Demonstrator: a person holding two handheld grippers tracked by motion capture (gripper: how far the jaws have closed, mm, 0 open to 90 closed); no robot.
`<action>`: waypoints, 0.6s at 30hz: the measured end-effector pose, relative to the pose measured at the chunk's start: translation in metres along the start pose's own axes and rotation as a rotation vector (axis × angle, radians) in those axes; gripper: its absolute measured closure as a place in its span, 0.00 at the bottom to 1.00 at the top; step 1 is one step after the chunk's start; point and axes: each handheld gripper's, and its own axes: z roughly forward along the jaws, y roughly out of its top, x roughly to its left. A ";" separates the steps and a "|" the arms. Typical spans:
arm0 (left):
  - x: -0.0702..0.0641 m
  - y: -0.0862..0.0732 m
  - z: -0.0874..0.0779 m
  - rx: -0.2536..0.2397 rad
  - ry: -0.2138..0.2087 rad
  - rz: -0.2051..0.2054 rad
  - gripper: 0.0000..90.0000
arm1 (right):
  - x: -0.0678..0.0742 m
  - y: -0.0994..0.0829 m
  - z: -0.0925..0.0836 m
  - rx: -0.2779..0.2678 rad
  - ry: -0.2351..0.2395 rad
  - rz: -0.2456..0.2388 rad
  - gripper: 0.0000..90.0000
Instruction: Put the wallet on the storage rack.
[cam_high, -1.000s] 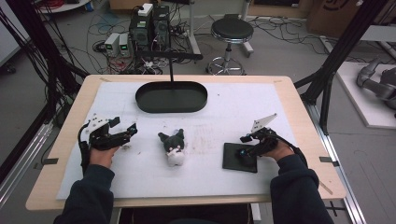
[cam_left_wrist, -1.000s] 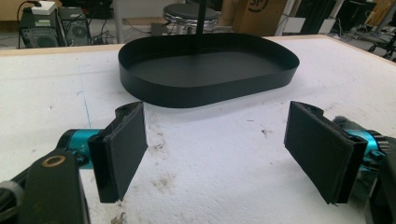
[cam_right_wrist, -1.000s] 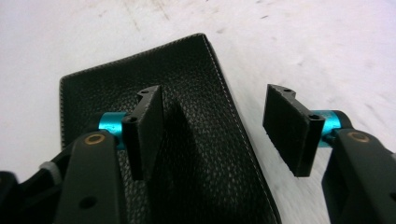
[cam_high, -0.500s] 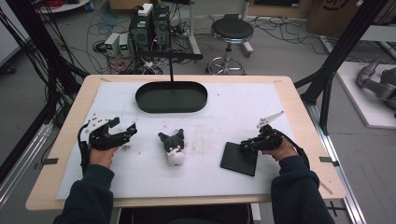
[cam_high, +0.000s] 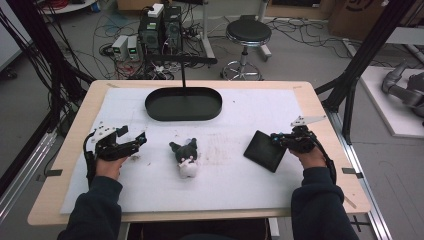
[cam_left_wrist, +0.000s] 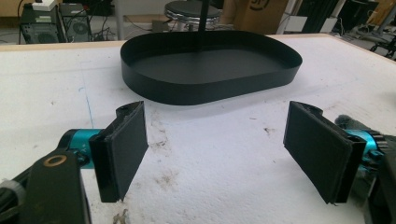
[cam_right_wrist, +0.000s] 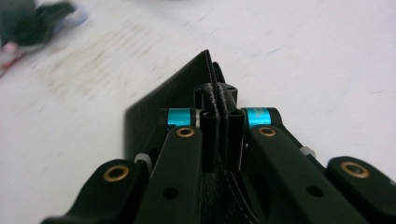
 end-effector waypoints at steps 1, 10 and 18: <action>0.000 0.000 0.000 0.000 0.000 0.000 0.24 | -0.001 0.001 -0.004 -0.021 -0.026 0.004 0.99; -0.001 0.000 0.000 0.002 -0.001 0.001 0.24 | 0.009 0.011 -0.020 -0.112 -0.125 -0.004 0.99; 0.000 0.000 -0.001 0.003 0.002 0.001 0.24 | 0.027 0.017 -0.011 -0.085 0.005 -0.071 0.99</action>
